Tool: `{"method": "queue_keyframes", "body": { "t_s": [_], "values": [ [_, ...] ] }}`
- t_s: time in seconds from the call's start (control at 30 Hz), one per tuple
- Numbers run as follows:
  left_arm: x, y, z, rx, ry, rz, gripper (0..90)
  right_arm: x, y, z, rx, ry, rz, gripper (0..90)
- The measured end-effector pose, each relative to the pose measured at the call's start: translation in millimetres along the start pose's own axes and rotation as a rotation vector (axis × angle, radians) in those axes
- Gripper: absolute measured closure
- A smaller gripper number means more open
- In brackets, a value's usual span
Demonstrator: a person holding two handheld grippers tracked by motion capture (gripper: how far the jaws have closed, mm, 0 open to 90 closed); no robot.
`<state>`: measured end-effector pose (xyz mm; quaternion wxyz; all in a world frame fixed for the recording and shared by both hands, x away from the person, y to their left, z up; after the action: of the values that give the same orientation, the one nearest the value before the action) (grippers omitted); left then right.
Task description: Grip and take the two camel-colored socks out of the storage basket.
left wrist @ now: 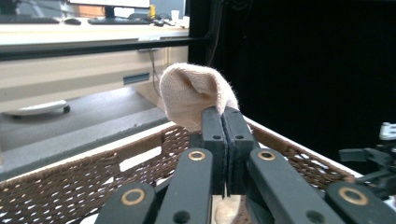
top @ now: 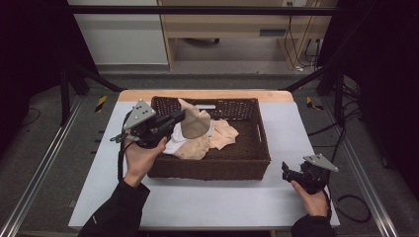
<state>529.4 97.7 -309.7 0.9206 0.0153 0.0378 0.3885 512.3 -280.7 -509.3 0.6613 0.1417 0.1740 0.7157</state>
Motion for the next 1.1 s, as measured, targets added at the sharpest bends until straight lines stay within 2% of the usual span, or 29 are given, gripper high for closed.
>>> {"method": "queue_keyframes", "body": {
  "t_s": [0.03, 0.13, 0.27, 0.6, 0.73, 0.83, 0.9, 1.1],
  "values": [
    [-6.7, 5.4, 3.5, -0.007, -0.007, -0.014, 88.7, -0.4, 0.4, 0.4, -0.003, 0.003, 0.000, 4.4],
    [-13.8, 11.0, 5.8, -0.012, -0.009, -0.031, 88.7, -0.8, 0.9, 0.6, -0.004, 0.002, -0.001, 4.5],
    [-30.1, 22.7, 9.1, -0.015, -0.014, -0.072, 88.7, -1.6, 2.2, 1.0, -0.007, 0.000, -0.003, 4.4],
    [-53.8, 41.8, 11.1, -0.027, -0.036, -0.122, 88.7, -2.3, 3.7, 2.0, -0.014, 0.001, -0.004, 4.4],
    [-66.1, 52.2, 0.3, -0.008, -0.046, -0.153, 88.7, -2.7, 4.3, 2.1, -0.014, 0.001, -0.005, 4.4],
    [-69.7, 55.8, -6.2, 0.001, -0.047, -0.163, 88.7, -2.7, 4.3, 2.1, -0.014, 0.002, -0.005, 4.5],
    [-73.7, 59.2, -13.6, 0.010, -0.036, -0.178, 88.7, -2.9, 4.3, 1.9, -0.014, 0.002, -0.006, 4.4],
    [-82.7, 68.5, -36.5, 0.052, -0.037, -0.199, 88.7, -2.7, 4.4, 1.6, -0.012, 0.002, -0.005, 4.5]
  ]
}}
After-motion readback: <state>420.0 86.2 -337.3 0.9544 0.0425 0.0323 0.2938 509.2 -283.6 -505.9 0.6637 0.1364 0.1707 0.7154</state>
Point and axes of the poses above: each handheld gripper's, and its own axes: y roughly backward along the jaws, z roughly out of its top, x roughly to its left, the point moved 9 cm from there along -y, roughly forward along the jaws, and after that the axes turned 6 degrees about -x, right-handed, at the moved point
